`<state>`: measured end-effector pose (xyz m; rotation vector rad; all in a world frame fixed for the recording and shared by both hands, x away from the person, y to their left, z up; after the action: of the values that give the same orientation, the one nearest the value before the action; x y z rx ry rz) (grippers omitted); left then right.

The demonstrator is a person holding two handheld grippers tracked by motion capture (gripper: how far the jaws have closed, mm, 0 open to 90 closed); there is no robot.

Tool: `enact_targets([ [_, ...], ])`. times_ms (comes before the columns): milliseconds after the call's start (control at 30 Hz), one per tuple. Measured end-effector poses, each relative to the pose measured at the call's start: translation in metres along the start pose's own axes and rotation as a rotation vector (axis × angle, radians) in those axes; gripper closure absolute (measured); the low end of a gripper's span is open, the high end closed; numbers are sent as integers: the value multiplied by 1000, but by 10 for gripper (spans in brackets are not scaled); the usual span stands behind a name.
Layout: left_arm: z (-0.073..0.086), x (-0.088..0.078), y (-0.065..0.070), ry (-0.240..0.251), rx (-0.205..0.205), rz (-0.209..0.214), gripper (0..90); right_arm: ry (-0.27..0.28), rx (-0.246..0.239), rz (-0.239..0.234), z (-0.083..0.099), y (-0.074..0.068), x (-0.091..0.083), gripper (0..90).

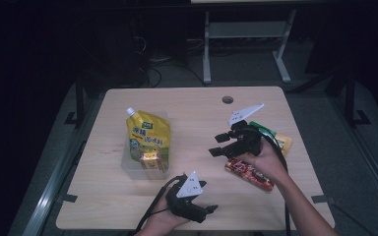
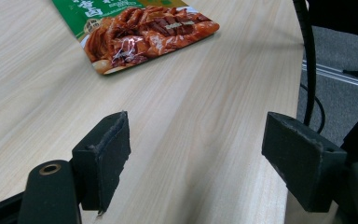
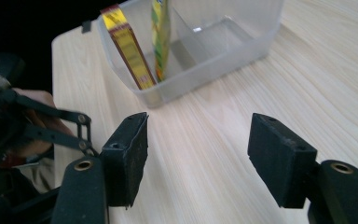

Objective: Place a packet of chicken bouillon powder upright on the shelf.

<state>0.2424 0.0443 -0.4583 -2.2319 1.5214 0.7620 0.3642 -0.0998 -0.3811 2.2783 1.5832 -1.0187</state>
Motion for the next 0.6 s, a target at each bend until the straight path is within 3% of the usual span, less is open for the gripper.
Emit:
enact_targets([
  [600,-4,0,-3,11,3,-3,227,7,57,72,30,14,-30,363],
])
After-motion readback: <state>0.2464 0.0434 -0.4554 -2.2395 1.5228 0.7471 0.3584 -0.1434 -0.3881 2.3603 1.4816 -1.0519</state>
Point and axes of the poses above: each handheld gripper's, and its own axes: x roughly forward along the jaws, z roughly out of its underside, y roughly to its right, the point moved 5 cm from there along x, roughly forward along the jaws
